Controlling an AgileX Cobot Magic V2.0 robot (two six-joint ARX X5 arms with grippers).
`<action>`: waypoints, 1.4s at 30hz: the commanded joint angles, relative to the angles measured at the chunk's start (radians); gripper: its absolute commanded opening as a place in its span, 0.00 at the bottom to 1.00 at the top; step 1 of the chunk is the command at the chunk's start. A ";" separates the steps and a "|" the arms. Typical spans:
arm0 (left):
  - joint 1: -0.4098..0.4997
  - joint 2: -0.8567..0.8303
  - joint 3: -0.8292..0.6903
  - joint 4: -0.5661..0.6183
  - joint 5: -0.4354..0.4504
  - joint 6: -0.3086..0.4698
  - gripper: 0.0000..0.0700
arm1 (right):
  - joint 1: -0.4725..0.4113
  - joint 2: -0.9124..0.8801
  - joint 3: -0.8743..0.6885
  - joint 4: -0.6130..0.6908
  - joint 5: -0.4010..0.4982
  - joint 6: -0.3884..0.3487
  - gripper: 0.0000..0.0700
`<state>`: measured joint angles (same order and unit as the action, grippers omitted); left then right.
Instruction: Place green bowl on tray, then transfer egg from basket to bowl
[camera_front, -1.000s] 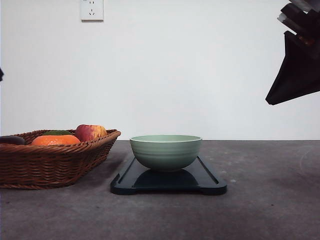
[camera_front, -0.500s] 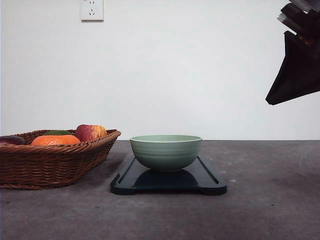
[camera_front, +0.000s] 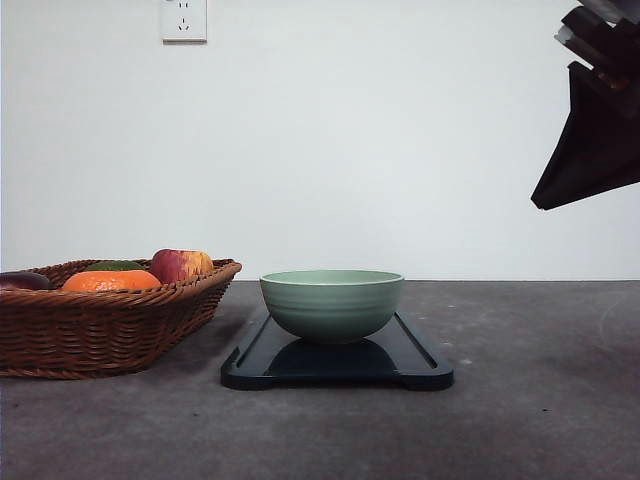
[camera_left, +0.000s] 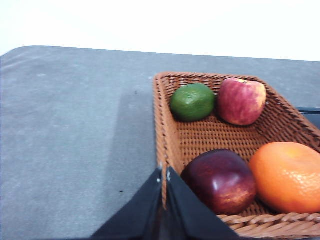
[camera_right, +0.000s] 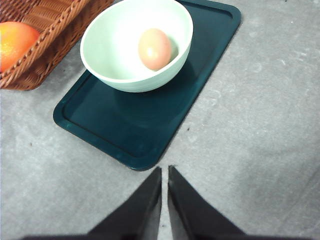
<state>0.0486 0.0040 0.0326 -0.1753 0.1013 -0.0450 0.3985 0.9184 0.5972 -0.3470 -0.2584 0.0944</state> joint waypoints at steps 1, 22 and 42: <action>0.002 -0.001 -0.020 -0.004 -0.004 0.003 0.00 | 0.005 0.008 0.005 0.011 -0.001 0.005 0.02; 0.002 -0.001 -0.019 -0.005 -0.004 0.004 0.00 | -0.003 -0.020 0.004 0.009 0.023 -0.108 0.02; 0.002 -0.001 -0.019 -0.005 -0.004 0.004 0.00 | -0.382 -0.600 -0.456 0.307 0.055 -0.213 0.02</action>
<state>0.0486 0.0040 0.0326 -0.1753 0.1013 -0.0448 0.0213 0.3317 0.1504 -0.0540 -0.2059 -0.1234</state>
